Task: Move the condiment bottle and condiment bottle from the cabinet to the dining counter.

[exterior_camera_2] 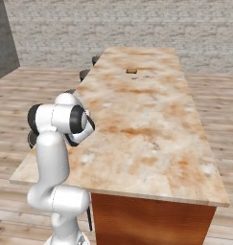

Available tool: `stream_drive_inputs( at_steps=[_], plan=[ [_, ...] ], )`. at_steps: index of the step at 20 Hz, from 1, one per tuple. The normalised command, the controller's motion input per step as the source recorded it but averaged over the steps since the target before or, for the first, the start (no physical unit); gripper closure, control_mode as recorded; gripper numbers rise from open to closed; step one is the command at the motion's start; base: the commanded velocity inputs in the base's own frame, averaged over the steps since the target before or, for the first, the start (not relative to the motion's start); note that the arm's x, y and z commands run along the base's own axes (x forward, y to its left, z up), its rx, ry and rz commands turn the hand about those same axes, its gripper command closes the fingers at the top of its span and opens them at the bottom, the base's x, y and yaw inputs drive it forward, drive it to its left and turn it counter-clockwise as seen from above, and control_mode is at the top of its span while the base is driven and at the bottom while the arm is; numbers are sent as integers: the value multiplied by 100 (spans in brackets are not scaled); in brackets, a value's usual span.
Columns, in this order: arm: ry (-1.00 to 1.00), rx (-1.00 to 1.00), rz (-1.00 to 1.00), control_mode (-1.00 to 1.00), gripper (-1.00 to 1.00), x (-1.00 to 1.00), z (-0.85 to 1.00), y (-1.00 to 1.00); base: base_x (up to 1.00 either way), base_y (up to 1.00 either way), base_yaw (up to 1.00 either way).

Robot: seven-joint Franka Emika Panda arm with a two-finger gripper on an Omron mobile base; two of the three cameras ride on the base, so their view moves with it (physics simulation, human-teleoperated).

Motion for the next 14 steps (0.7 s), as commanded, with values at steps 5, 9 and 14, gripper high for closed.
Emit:
stream_drive_inputs(
  at_steps=[5,9,14],
  plan=[
    [-5,0,0,-100,100,5,-59,33,0,0,0],
    [-6,0,0,-100,100,9,-58,32,0,0,0],
    [-2,0,-1,-100,100,2,-60,17,0,0,0]
  ],
)
